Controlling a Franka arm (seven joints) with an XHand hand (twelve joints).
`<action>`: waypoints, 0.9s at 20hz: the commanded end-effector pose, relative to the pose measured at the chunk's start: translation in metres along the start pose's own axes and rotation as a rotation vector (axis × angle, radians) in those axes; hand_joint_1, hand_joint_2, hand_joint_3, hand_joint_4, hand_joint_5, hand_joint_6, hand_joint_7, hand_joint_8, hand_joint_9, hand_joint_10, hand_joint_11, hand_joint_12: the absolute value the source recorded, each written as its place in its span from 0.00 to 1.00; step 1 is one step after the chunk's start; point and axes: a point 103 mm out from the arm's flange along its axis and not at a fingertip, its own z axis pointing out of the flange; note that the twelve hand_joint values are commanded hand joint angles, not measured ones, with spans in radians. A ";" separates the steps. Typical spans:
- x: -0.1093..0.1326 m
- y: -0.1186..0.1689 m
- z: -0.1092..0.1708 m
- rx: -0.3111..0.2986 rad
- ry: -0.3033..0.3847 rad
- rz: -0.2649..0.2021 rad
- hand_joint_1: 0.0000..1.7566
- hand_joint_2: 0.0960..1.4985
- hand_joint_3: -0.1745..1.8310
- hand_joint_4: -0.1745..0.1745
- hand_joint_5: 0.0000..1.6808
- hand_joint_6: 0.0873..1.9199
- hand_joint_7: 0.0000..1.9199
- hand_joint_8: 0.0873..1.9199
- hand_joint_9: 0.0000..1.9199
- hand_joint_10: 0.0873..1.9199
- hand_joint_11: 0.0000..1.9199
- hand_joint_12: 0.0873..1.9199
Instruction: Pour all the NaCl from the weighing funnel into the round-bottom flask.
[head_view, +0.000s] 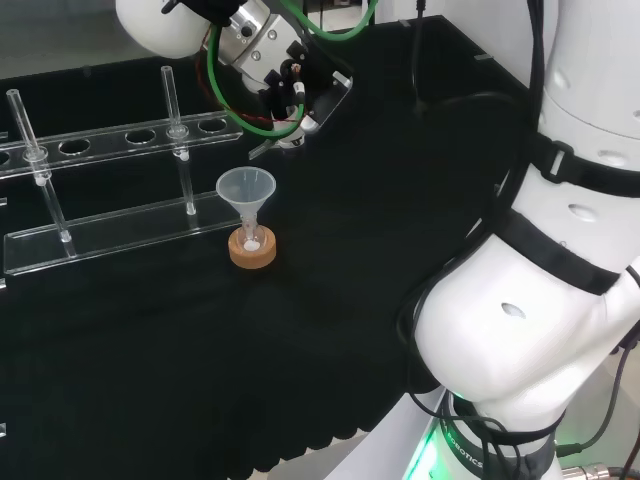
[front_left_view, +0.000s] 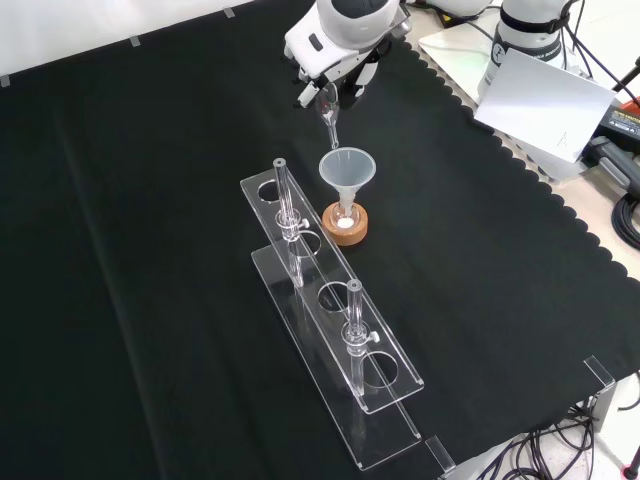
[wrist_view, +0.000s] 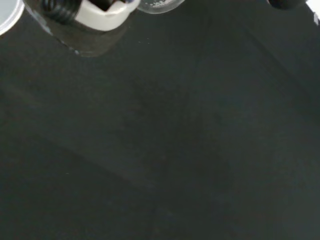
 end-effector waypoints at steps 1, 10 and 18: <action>-0.013 0.004 0.021 0.002 0.173 -0.023 0.62 0.50 0.32 1.00 0.70 0.38 0.74 0.06 0.84 0.00 0.68 0.34; -0.019 0.007 0.029 0.012 0.255 -0.029 0.62 0.50 0.32 1.00 0.70 0.38 0.74 0.06 0.84 0.00 0.68 0.34; -0.025 0.007 0.034 0.016 0.305 -0.024 0.62 0.50 0.32 1.00 0.70 0.38 0.74 0.06 0.84 0.00 0.68 0.34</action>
